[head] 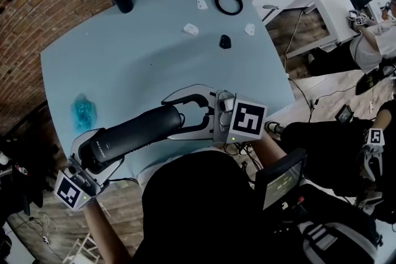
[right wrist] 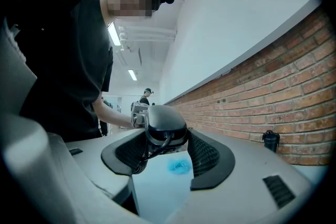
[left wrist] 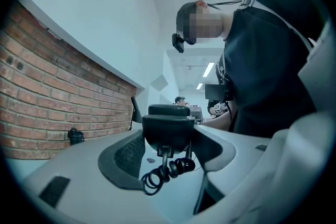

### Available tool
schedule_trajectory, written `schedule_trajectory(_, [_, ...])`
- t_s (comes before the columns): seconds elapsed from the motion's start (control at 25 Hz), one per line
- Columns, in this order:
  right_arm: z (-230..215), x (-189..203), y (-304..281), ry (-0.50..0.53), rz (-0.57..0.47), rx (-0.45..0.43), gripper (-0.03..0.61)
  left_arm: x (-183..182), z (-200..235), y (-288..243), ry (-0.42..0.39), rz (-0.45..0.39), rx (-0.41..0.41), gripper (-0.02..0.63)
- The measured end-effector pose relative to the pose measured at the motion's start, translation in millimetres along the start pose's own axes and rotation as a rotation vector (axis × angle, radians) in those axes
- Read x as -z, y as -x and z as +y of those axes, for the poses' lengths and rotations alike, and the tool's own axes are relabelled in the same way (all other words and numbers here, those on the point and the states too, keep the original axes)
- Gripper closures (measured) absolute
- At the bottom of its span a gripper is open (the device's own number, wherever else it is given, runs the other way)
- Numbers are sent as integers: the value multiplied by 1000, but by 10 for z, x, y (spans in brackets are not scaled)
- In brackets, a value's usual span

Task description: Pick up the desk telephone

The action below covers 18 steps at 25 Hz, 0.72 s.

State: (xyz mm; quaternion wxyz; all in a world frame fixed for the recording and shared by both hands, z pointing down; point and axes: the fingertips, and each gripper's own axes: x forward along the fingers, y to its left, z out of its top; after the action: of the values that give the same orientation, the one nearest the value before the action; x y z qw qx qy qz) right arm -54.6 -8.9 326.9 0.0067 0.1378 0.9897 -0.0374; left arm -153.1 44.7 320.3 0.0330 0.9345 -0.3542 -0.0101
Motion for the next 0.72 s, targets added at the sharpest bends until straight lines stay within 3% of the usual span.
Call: schedule_trajectory(0.72, [19, -27, -15, -24, 10, -10, 334, 16, -5, 24, 30, -4, 17, 314])
